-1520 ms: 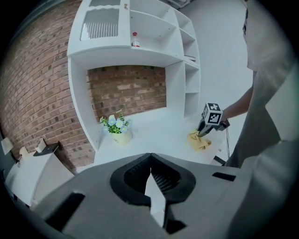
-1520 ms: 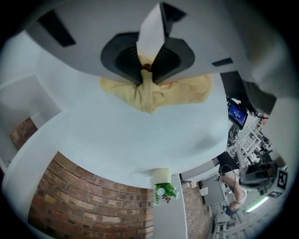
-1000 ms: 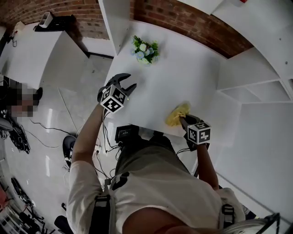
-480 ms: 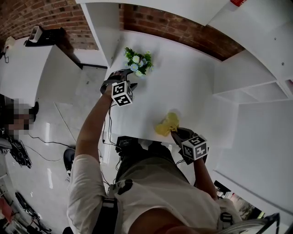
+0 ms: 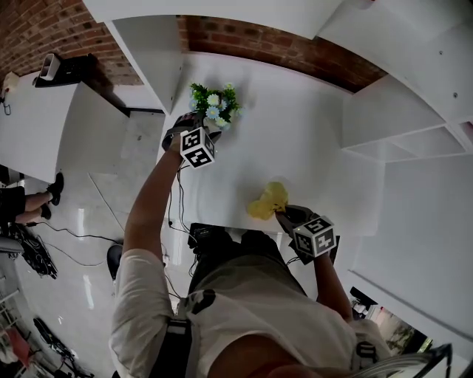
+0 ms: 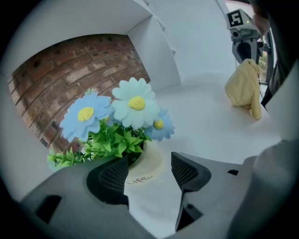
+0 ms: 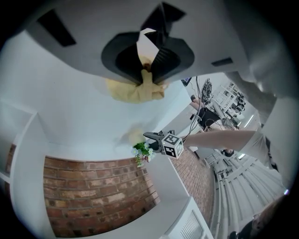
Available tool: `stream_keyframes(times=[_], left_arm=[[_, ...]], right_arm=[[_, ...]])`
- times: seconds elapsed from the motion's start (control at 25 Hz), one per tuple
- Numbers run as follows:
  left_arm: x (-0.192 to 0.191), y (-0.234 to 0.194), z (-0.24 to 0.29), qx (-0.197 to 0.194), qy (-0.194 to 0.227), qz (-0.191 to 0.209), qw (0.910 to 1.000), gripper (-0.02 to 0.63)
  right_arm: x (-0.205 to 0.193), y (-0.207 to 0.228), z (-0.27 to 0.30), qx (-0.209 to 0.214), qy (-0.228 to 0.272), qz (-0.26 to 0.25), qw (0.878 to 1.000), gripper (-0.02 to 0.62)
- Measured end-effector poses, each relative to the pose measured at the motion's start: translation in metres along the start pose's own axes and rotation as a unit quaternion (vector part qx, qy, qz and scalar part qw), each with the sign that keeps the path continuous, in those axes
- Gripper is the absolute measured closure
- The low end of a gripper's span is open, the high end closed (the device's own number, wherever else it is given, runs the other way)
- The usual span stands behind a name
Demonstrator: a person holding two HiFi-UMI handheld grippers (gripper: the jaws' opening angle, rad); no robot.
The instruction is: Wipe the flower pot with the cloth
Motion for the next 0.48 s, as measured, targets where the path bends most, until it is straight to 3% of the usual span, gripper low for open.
stream_keyframes(times=[0.08, 0.12, 0.24, 0.48], left_arm=[[0.003, -0.002, -0.001, 0.018, 0.000, -0.005, 0.9998, 0.352], [0.006, -0.002, -0.002, 0.023, -0.001, -0.006, 0.9997, 0.419], [0.020, 0.004, -0.004, 0.010, 0.004, -0.006, 0.9999, 0.493], [0.052, 0.031, -0.003, -0.021, 0.006, -0.017, 0.9996, 0.460]], right_arm=[[0.000, 0.002, -0.001, 0.005, 0.001, 0.002, 1.000, 0.531], [0.000, 0.003, -0.001, 0.007, 0.002, 0.003, 1.000, 0.532], [-0.002, 0.004, -0.001, 0.011, 0.010, 0.005, 1.000, 0.532], [-0.006, 0.011, -0.009, 0.027, 0.027, 0.013, 0.999, 0.532]])
Point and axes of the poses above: the fingertips, and each gripper's own axes: z forward along the fingers, y to its right, x out of its top, the point moved 10 cm from there along -z, backward along the fingers, and after that the axes turned 11 degrees about z, right-handed, at the moved point
